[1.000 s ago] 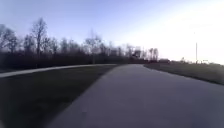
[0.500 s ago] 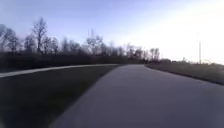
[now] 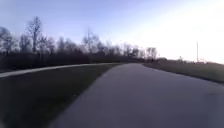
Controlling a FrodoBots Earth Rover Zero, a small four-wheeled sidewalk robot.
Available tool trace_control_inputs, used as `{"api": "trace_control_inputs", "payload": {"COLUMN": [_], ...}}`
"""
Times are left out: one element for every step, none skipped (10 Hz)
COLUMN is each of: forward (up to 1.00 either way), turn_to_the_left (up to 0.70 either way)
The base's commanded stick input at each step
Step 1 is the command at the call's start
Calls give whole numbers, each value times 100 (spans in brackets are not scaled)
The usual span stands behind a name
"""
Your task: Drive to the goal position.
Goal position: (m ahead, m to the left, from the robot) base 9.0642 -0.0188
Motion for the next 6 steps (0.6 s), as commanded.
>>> {"api": "trace_control_inputs", "payload": {"forward": [100,100,100,100,100,100], "turn_to_the_left": [-39,-39,-39,-39,-39,-39]}}
